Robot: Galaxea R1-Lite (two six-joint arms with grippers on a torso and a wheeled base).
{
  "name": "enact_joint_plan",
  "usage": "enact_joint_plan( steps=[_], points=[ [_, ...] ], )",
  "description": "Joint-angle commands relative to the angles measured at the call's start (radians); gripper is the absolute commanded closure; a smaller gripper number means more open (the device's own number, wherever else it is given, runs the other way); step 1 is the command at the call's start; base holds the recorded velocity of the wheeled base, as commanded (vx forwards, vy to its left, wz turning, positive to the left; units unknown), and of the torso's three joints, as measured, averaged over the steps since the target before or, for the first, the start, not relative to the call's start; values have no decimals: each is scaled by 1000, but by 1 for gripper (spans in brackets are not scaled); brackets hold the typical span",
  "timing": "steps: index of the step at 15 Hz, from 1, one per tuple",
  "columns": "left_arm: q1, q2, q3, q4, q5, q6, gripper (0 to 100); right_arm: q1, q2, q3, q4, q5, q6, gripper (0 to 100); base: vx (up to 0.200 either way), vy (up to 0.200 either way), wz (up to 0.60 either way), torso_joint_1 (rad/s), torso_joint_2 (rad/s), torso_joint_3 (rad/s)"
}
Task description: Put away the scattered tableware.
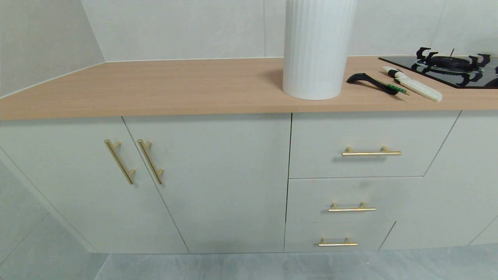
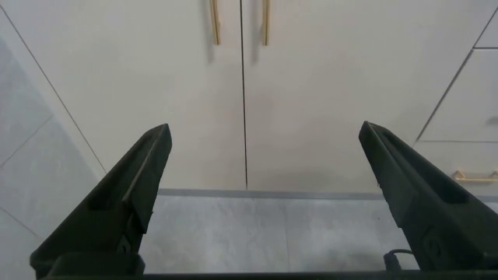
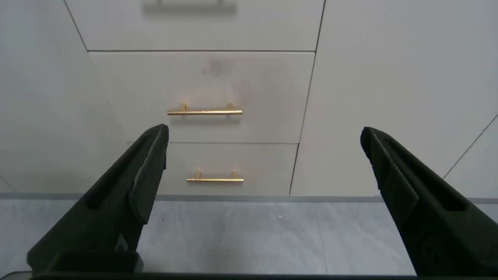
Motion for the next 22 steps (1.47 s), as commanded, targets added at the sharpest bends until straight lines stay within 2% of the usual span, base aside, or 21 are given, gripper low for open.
enact_joint_plan(
  steps=[1, 13, 15, 19, 22],
  points=[
    [0, 0, 0, 0, 0, -1, 0, 0, 1, 0, 0, 0, 0, 0, 0, 0, 0, 0, 0, 0],
    [0, 0, 0, 0, 0, -1, 0, 2, 1, 0, -8, 29, -13, 0, 0, 0, 0, 0, 0, 0],
    [0, 0, 0, 0, 0, -1, 0, 3, 4, -109, -40, 86, 27, 0, 0, 0, 0, 0, 0, 0],
    [0, 0, 0, 0, 0, -1, 0, 23, 248, -144, 7, 235, 38, 0, 0, 0, 0, 0, 0, 0],
    [0, 0, 0, 0, 0, -1, 0, 60, 509, -176, -2, 245, 32, 0, 0, 0, 0, 0, 0, 0]
  ],
)
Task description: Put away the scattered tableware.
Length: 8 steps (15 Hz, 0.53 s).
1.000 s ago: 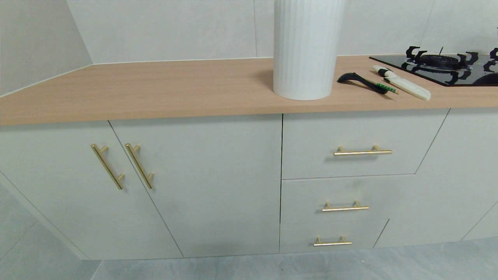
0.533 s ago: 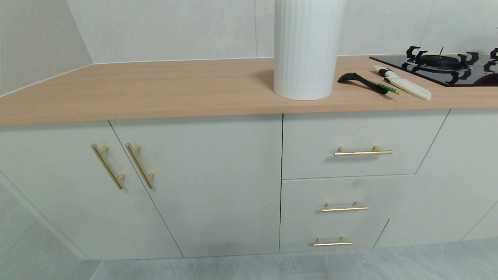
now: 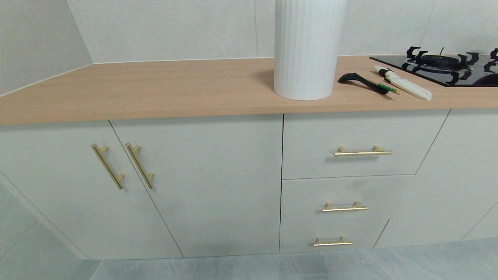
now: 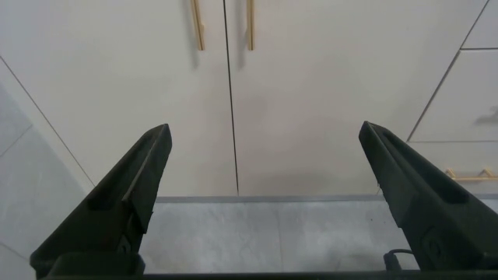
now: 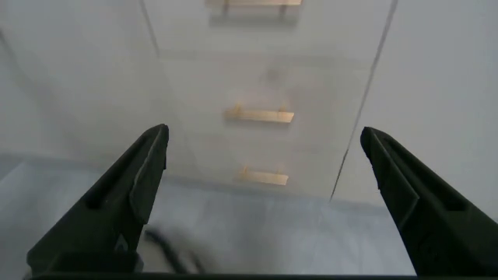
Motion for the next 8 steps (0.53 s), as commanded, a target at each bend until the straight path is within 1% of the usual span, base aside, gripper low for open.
enact_joint_plan(
  steps=[1, 3, 4, 5, 8],
  points=[
    [0, 1, 0, -1, 1, -1, 0, 43, 268, -39, -5, 16, -2, 0, 0, 0, 0, 0, 0, 0],
    [2, 1, 0, -1, 1, -1, 0, 76, 411, -99, -5, 18, -2, 0, 0, 0, 0, 0, 0, 0],
    [0, 1, 0, -1, 1, -1, 0, 109, 529, -140, -3, 16, -4, 0, 0, 0, 0, 0, 0, 0],
    [0, 1, 0, -1, 1, -1, 0, 122, 587, -154, -5, 13, -9, 0, 0, 0, 0, 0, 0, 0],
    [0, 1, 0, -1, 1, -1, 0, 142, 926, -298, -109, 9, -27, 0, 0, 0, 0, 0, 0, 0]
  ],
)
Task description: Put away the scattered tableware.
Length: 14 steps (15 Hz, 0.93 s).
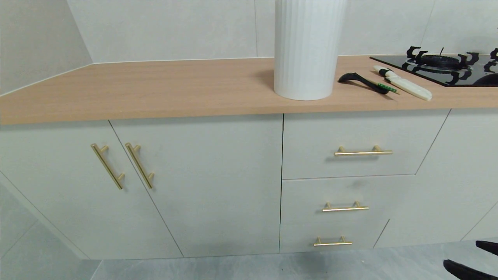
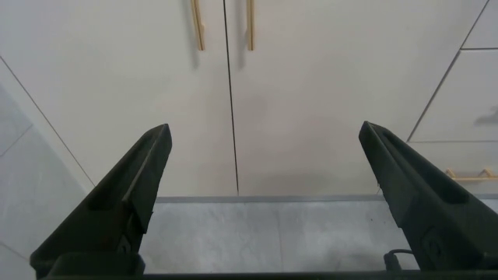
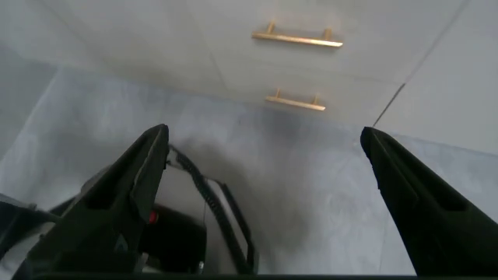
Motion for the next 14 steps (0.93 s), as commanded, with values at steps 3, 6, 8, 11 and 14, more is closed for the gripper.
enact_joint_plan(
  steps=[3, 6, 8, 11, 14],
  points=[
    [1, 0, 0, 0, 1, -1, 0, 32, 579, -235, -183, -6, -8, 0, 0, 0, 0, 0, 0, 0],
    [1, 0, 0, 0, 1, -1, 0, 31, 721, -330, -210, -15, -9, 0, 0, 0, 0, 0, 0, 0],
    [0, 0, 0, 0, 1, -1, 0, 32, 796, -393, -210, -15, -9, 0, 0, 0, 0, 0, 0, 0],
    [0, 0, 0, 0, 1, -1, 0, 39, 922, -415, -260, -76, -24, 0, 0, 0, 0, 0, 0, 0],
    [0, 0, 0, 0, 1, -1, 0, 40, 988, -390, -385, -127, -24, 0, 0, 0, 0, 0, 0, 0]
  ],
)
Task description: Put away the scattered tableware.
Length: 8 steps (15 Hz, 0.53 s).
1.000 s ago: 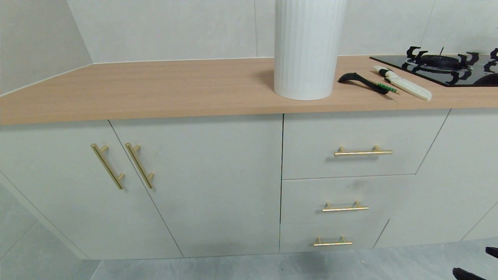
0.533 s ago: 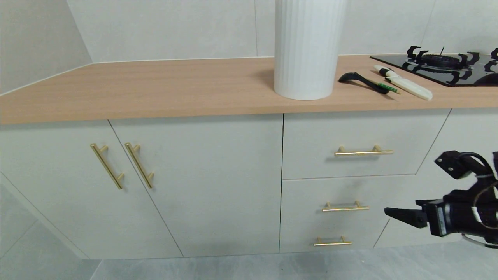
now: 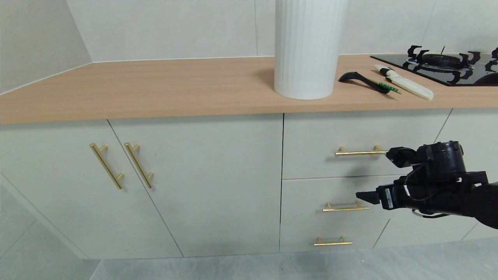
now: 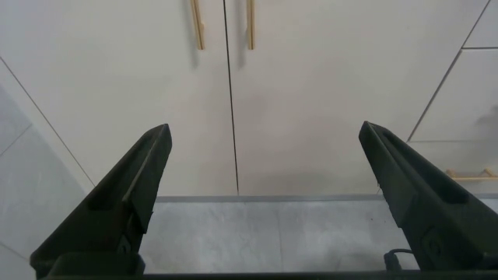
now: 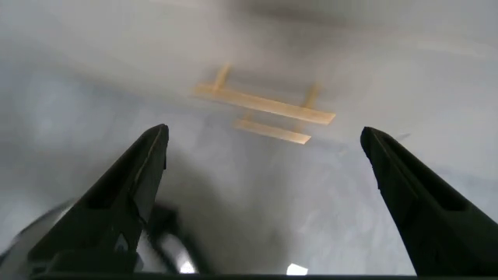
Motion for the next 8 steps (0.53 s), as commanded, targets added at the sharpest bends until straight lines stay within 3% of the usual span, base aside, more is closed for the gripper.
enact_joint_plan(
  steps=[1, 8],
  points=[
    [0, 0, 0, 0, 1, -1, 0, 4, 95, 8, -30, -21, -2, 0, 0, 0, 0, 0, 0, 0],
    [0, 0, 0, 0, 1, -1, 0, 6, 237, 5, -182, -122, -1, 0, 0, 0, 0, 0, 0, 0]
  ],
)
